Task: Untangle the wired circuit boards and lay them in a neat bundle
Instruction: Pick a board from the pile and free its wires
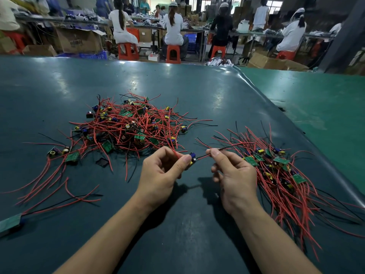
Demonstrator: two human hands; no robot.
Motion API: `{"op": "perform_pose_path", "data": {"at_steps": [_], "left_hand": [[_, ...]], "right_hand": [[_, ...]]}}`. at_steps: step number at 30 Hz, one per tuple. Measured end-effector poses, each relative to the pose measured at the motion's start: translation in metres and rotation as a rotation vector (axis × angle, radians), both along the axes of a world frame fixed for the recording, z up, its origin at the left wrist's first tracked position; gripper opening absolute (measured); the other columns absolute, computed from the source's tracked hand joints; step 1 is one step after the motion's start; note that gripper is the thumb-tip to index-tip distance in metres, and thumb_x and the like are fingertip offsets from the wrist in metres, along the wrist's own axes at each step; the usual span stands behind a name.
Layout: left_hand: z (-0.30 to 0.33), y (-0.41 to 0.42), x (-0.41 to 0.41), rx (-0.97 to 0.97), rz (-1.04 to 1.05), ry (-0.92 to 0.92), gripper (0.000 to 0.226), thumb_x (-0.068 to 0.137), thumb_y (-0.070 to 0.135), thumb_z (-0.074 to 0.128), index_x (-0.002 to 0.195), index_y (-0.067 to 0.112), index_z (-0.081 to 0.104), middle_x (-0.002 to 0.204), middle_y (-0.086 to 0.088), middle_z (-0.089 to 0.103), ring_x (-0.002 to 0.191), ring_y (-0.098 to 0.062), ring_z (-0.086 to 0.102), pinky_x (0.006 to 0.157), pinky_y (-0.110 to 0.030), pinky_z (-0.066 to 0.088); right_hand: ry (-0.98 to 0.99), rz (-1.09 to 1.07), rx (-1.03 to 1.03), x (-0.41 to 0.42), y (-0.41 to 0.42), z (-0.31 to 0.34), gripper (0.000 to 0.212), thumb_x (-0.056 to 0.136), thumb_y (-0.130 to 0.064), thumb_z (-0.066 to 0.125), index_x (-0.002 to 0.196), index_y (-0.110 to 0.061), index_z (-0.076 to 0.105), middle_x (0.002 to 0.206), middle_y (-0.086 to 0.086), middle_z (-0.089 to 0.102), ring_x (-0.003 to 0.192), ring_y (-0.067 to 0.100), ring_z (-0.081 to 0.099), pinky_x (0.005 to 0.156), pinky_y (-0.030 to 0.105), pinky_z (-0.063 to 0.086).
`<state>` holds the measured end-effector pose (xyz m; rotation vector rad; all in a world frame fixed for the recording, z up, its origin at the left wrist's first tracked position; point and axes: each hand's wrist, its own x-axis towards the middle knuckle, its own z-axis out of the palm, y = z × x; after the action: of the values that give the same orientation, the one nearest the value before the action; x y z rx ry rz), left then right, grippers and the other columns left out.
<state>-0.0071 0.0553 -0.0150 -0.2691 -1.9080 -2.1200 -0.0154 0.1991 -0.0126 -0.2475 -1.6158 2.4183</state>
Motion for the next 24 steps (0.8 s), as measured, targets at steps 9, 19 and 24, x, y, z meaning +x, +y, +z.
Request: {"op": "perform_pose_path", "data": {"at_steps": [9,19,24], "left_hand": [[-0.004,-0.008,-0.003,0.088,-0.005,0.001,0.017,0.075,0.025,0.07,0.075,0.01,0.063,0.063,0.002,0.068,0.051,-0.01,0.052,0.054,-0.019,0.046],[-0.004,-0.014,-0.007,0.271,0.067,-0.029,0.012,0.075,0.021,0.07,0.072,0.016,0.059,0.062,0.006,0.063,0.051,-0.006,0.051,0.053,-0.017,0.045],[0.002,-0.026,-0.009,0.244,0.169,0.076,0.011,0.079,0.019,0.069,0.085,0.012,0.064,0.071,0.006,0.066,0.059,-0.009,0.057,0.059,-0.019,0.05]], "right_hand": [[0.025,-0.321,-0.083,-0.01,0.022,0.004,0.007,0.084,-0.006,0.074,0.083,-0.002,0.069,0.056,-0.004,0.062,0.037,0.004,0.044,0.035,0.017,0.032],[0.026,-0.457,-0.204,-0.015,0.039,0.003,0.02,0.091,-0.007,0.065,0.073,-0.014,0.061,0.061,-0.004,0.066,0.038,0.005,0.042,0.037,0.017,0.03],[0.235,-0.383,0.136,-0.006,0.034,0.002,0.013,0.094,-0.016,0.063,0.083,-0.022,0.06,0.069,-0.003,0.067,0.04,0.008,0.047,0.037,0.018,0.035]]}}
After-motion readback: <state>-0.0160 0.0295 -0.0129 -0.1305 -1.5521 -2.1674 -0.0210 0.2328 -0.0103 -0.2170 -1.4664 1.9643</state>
